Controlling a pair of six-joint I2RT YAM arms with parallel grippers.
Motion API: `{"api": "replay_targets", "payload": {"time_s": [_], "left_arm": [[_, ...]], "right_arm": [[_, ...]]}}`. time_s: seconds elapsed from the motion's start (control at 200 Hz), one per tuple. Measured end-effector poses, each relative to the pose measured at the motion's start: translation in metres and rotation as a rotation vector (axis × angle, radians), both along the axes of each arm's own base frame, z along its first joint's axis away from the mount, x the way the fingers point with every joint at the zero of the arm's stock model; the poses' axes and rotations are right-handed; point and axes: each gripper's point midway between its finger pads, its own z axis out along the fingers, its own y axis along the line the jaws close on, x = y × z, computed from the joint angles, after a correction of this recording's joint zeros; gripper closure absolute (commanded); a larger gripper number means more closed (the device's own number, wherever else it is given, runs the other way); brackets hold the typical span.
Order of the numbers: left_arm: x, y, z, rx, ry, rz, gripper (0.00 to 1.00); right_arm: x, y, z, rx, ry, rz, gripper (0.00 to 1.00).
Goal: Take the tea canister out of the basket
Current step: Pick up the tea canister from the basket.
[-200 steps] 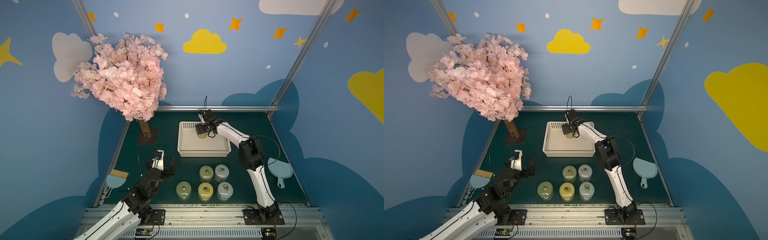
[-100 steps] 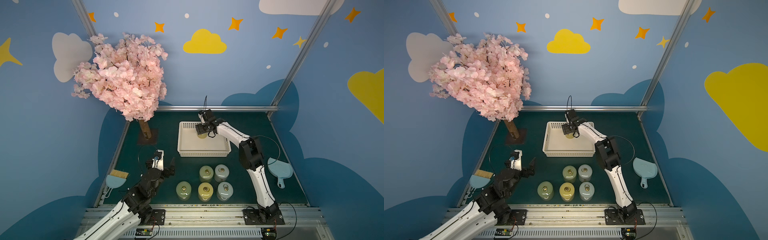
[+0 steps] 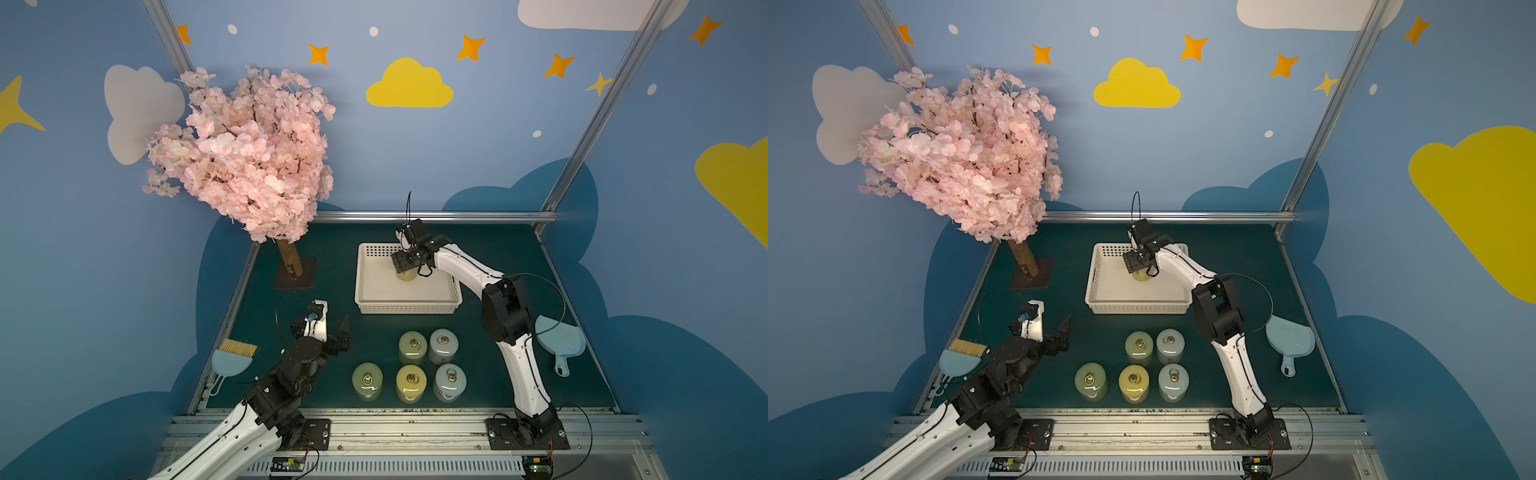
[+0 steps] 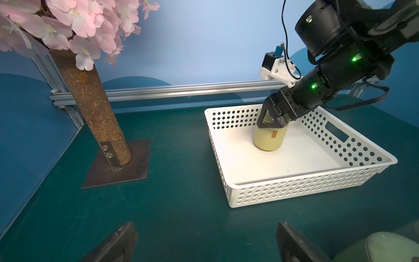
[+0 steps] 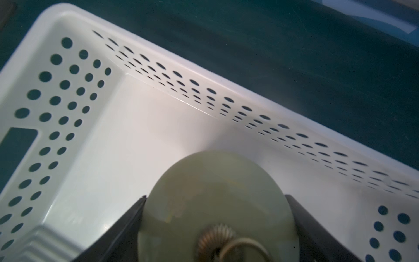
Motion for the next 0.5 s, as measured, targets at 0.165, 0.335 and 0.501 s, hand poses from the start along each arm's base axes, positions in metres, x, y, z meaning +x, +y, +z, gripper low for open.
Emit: {"api": "replay_targets", "payload": {"time_s": [0.165,0.335,0.501], "left_arm": [[0.000,0.000,0.000,0.000,0.000,0.000,0.00],[0.000,0.000,0.000,0.000,0.000,-0.001,0.00],[-0.001,0.000,0.001,-0.005,-0.005,-0.003,0.00]], "right_arm": [[-0.011,-0.002,0.022,0.011,-0.021,0.008,0.43],[-0.023,-0.005,0.041,0.020,-0.039,0.015,0.43],[-0.035,-0.008,0.051,0.019,-0.049,0.020,0.43]]}}
